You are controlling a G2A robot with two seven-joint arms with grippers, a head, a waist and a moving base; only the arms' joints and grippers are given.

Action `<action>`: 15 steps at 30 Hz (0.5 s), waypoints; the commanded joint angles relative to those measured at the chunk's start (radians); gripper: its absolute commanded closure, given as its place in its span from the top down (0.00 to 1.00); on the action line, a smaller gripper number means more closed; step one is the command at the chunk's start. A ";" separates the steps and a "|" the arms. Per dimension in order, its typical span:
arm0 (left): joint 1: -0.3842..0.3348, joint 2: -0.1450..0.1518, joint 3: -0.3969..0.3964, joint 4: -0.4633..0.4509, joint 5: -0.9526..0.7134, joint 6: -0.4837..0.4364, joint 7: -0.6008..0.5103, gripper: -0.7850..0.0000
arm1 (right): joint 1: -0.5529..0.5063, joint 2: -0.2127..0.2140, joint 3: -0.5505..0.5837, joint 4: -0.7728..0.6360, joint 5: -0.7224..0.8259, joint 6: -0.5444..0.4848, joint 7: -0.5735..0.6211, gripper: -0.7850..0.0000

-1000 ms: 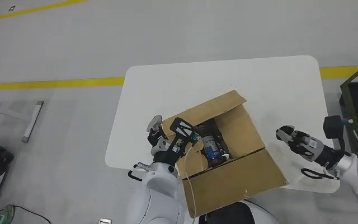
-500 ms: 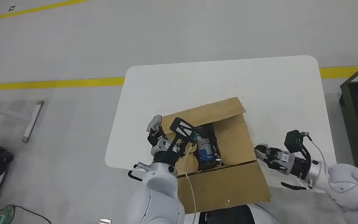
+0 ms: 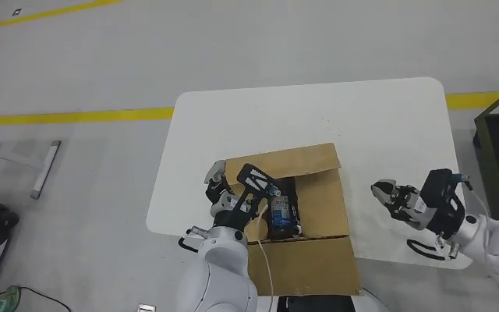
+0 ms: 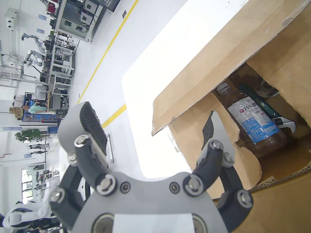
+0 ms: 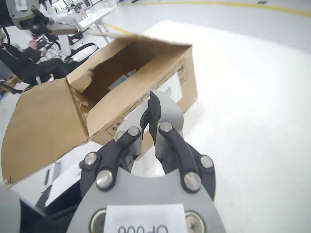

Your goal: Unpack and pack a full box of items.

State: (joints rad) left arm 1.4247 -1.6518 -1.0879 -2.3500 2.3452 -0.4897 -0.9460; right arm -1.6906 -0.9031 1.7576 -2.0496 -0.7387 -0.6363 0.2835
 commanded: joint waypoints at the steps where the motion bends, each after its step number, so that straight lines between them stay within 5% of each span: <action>1: 0.000 0.000 0.000 0.000 0.000 0.000 0.000 1.00 | 0.022 0.001 0.005 -0.040 -0.092 0.008 0.005 0.40; 4: 0.000 0.000 0.000 0.000 0.000 0.000 0.000 1.00 | 0.066 0.002 -0.025 -0.073 -0.217 0.020 0.017 0.49; 5: 0.000 0.000 0.000 0.000 0.000 0.000 0.000 1.00 | 0.084 0.002 -0.042 -0.080 -0.253 0.016 0.017 0.71; 6: 0.000 0.000 0.000 0.000 0.000 0.000 0.000 1.00 | 0.100 0.002 -0.060 -0.078 -0.277 0.020 0.015 0.78; 9: 0.000 0.000 0.000 0.000 0.000 0.000 0.000 1.00 | 0.156 -0.001 -0.119 -0.067 -0.330 0.036 0.019 0.76; 12: 0.000 0.000 0.000 0.000 0.000 0.000 0.000 1.00 | 0.213 -0.004 -0.179 -0.051 -0.374 0.046 0.024 0.87; 15: 0.000 0.000 0.000 0.000 0.000 0.000 0.000 1.00 | 0.275 -0.009 -0.238 -0.032 -0.409 0.060 0.039 0.77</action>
State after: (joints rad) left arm 1.4247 -1.6518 -1.0879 -2.3500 2.3452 -0.4897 -0.9460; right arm -1.4390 -0.9104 1.5409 -2.0892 -1.1423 -0.5827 0.3194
